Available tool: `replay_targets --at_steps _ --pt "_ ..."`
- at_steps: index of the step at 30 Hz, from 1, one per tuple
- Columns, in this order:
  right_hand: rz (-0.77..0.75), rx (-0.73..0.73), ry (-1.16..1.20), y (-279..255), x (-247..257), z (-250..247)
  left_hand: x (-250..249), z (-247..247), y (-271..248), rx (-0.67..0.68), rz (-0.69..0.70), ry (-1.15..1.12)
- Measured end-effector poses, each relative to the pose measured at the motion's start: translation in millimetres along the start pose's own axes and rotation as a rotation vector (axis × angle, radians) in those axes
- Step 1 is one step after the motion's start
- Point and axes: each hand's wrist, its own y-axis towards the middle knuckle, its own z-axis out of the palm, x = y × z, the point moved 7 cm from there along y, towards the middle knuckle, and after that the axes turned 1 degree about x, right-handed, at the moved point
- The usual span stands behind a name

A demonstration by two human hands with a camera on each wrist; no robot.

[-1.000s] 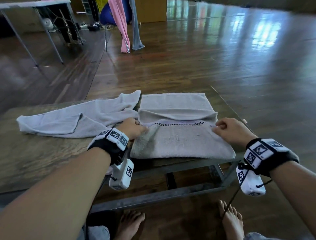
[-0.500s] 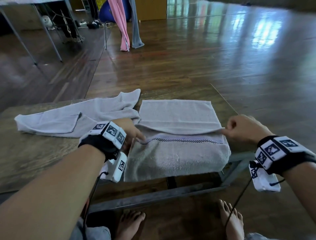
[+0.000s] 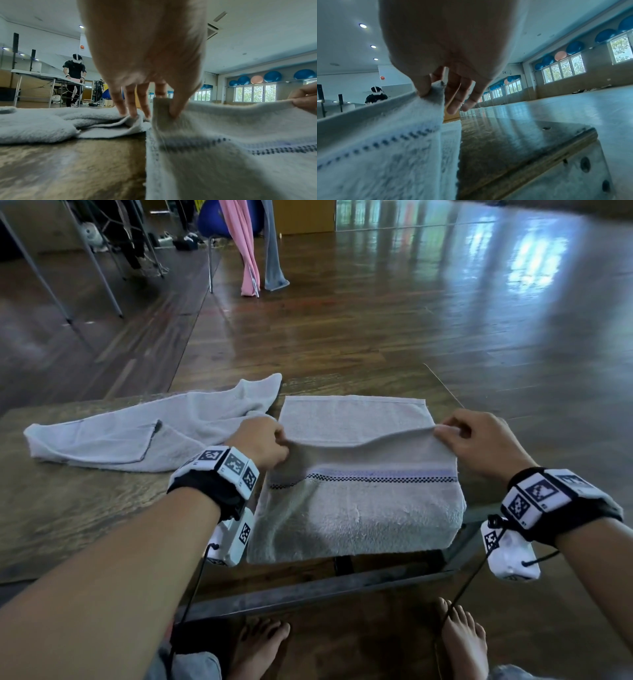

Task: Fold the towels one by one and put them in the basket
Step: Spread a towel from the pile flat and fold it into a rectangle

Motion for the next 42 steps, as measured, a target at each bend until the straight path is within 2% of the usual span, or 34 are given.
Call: replay_targets --at_steps 3,4,6,9,13,15,17,20,23,25,33,37,40,42 --pt "0.003 -0.072 0.066 2 2 -3 1 -23 1 -0.254 -0.009 -0.113" --pt "-0.006 -0.046 0.069 3 3 0 0 -25 1 -0.283 0.011 -0.142" --pt "-0.027 0.088 0.020 2 2 15 -6 -14 2 -0.195 0.063 -0.152" --pt "-0.022 0.252 -0.129 1 0 28 -8 10 0 0.064 0.082 -0.051" --pt "0.052 0.360 -0.194 8 -3 13 -4 8 3 0.252 0.027 0.106" --pt "0.061 0.319 -0.133 11 -2 5 1 11 1 0.312 -0.008 0.055" --pt "0.082 0.196 -0.064 13 1 0 2 10 2 0.235 -0.002 -0.110" --pt "0.095 0.027 -0.054 20 4 1 6 2 10 0.024 -0.039 -0.333" --pt "0.069 -0.021 -0.065 28 5 10 9 -5 18 -0.180 -0.047 -0.288" --pt "0.066 -0.033 -0.067 33 3 16 10 -4 24 -0.262 -0.025 -0.250" --pt "0.165 -0.037 -0.019 60 -18 33 24 14 57 -0.235 -0.059 -0.245" --pt "0.124 0.114 -0.091 66 -14 49 26 17 63 -0.167 -0.073 -0.202" --pt "0.125 0.161 -0.069 69 -12 55 20 15 59 -0.119 -0.035 -0.189" --pt "0.122 0.168 0.006 69 -9 56 13 10 54 -0.133 0.004 -0.206"
